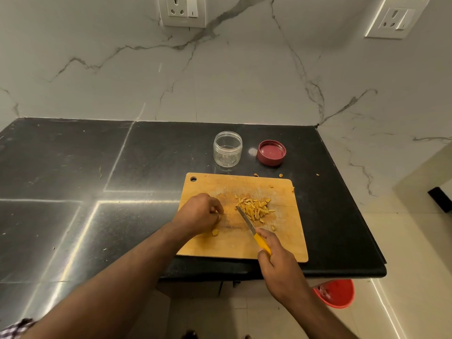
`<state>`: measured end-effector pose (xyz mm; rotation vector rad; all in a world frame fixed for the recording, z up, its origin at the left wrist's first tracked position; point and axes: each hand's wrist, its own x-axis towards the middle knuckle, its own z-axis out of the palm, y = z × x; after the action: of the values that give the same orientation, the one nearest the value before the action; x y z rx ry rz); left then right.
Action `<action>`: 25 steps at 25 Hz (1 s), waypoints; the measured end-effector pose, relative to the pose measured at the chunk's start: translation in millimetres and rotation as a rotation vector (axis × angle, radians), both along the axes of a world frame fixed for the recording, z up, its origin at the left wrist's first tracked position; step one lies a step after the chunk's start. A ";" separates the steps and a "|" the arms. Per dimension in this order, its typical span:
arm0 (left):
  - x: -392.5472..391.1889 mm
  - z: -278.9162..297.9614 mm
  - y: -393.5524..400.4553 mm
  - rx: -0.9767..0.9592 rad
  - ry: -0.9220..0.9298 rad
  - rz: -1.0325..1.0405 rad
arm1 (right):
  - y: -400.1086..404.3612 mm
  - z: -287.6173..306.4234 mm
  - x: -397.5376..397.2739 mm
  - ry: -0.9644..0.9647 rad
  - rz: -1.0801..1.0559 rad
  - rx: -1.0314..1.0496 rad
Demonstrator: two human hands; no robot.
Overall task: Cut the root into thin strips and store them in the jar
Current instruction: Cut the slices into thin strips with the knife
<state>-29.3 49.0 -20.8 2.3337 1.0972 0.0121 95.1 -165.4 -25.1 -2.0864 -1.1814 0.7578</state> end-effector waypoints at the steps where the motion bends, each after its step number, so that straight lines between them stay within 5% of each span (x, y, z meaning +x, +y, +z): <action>1: 1.1 -1.9 0.0 -0.006 -0.008 0.027 | 0.8 -0.7 0.4 0.002 -0.004 -0.001; 8: 19.4 -11.0 -10.2 0.006 -0.101 0.193 | 6.6 2.2 -0.3 0.011 -0.021 0.013; 25: 18.2 -17.6 -15.4 0.048 -0.147 0.228 | 17.9 8.5 -15.0 -0.180 0.116 -0.049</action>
<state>-11.1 33.5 -38.4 2.1970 1.2936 0.2929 80.2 -147.5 -16.7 -2.1783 -1.4051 0.6680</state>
